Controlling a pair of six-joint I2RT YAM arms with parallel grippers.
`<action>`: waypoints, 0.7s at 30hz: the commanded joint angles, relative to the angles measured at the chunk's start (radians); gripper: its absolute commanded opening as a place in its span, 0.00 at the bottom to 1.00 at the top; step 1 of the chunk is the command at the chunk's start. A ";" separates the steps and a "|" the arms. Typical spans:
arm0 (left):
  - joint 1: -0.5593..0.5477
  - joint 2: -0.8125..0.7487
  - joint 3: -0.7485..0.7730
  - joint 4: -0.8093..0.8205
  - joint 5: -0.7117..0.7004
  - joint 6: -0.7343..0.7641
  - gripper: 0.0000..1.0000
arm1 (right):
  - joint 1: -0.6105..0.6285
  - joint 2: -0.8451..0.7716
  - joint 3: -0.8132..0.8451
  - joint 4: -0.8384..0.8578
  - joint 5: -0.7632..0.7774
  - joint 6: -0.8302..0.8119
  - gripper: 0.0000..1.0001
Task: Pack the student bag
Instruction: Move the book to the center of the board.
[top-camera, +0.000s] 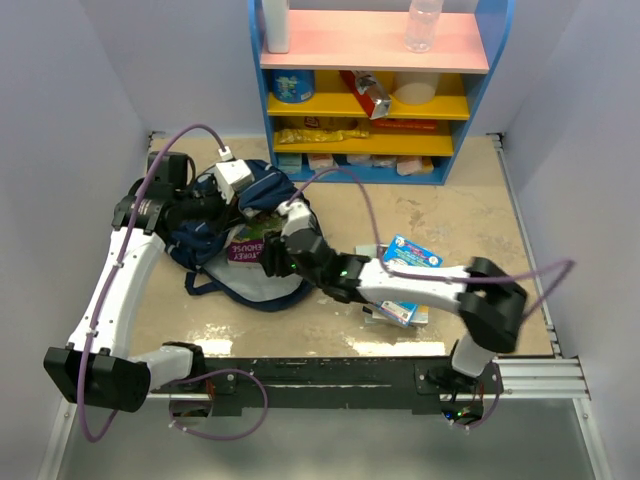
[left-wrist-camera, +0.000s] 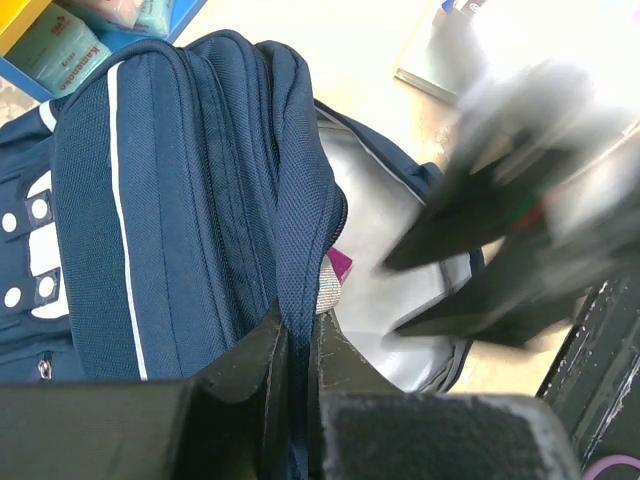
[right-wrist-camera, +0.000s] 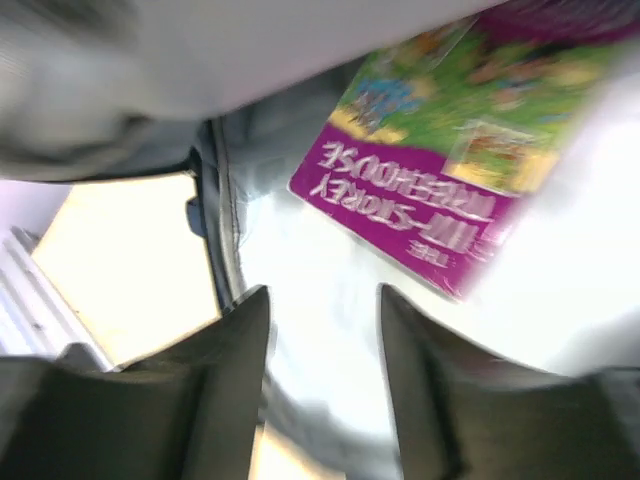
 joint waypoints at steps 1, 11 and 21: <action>-0.006 -0.032 0.014 0.116 0.095 0.013 0.00 | -0.006 -0.296 -0.064 -0.421 0.183 0.116 0.39; -0.006 -0.025 0.011 0.132 0.092 0.006 0.00 | 0.002 -0.746 -0.419 -0.845 0.114 0.590 0.15; -0.006 -0.015 0.019 0.139 0.092 0.009 0.00 | 0.085 -0.662 -0.503 -1.008 0.195 0.837 0.00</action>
